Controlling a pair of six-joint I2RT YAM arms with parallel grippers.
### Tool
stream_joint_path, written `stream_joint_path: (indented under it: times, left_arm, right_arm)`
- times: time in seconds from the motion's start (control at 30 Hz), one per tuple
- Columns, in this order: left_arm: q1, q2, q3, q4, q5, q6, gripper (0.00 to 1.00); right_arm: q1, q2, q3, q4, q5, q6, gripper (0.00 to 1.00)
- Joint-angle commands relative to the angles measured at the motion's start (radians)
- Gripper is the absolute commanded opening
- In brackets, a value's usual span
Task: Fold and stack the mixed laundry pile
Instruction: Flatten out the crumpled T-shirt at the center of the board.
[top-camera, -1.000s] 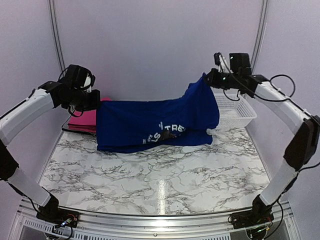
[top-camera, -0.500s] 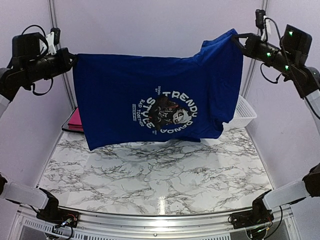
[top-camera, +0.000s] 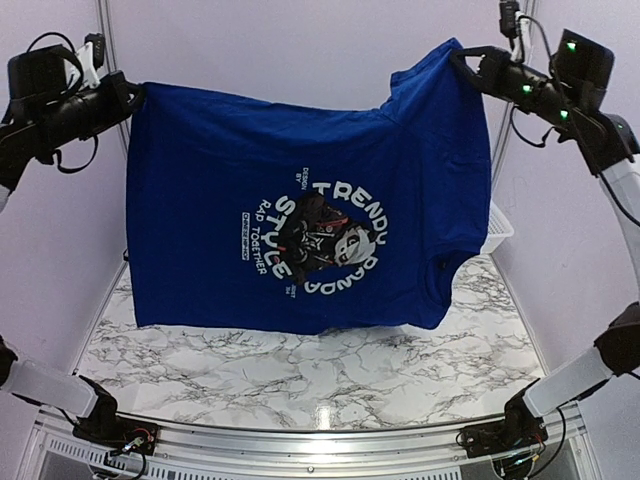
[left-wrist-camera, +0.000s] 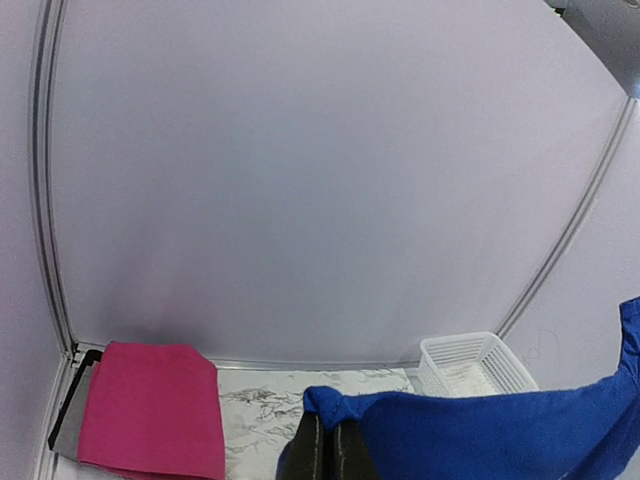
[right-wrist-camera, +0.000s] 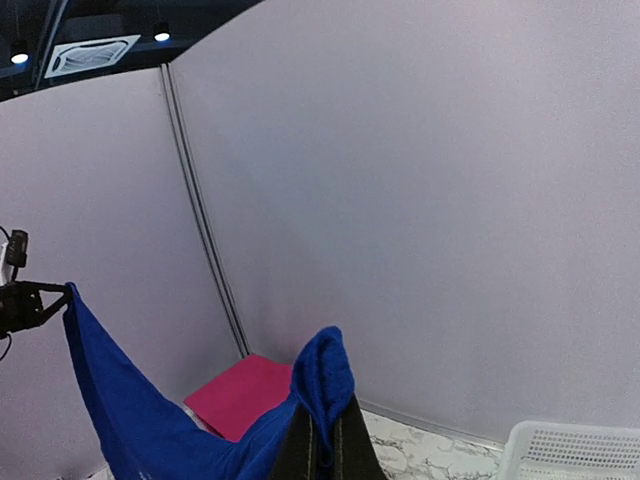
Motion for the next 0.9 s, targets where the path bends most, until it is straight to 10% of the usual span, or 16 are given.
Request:
stream_joint_path:
  times: [0.0,0.37,0.63,0.87]
  left_arm:
    - [0.025,0.145,0.053,0.036,-0.14,0.005,0.0]
    - [0.306,0.65,0.712,0.225,0.19,-0.266,0.0]
    - [0.379,0.583,0.547,0.474,0.265,-0.282,0.0]
    - [0.378,0.381,-0.044,0.631,0.428,-0.138,0.0]
  right_arm:
    - [-0.064,0.13,0.042,0.043,0.074,-0.006,0.0]
    - [-0.26,0.523,0.452,0.391,-0.152,0.224,0.0]
    - [-0.298,0.502,0.393,0.693,-0.277,0.35,0.0]
    - [-0.28,0.242,-0.291,0.745,-0.385,0.217,0.0]
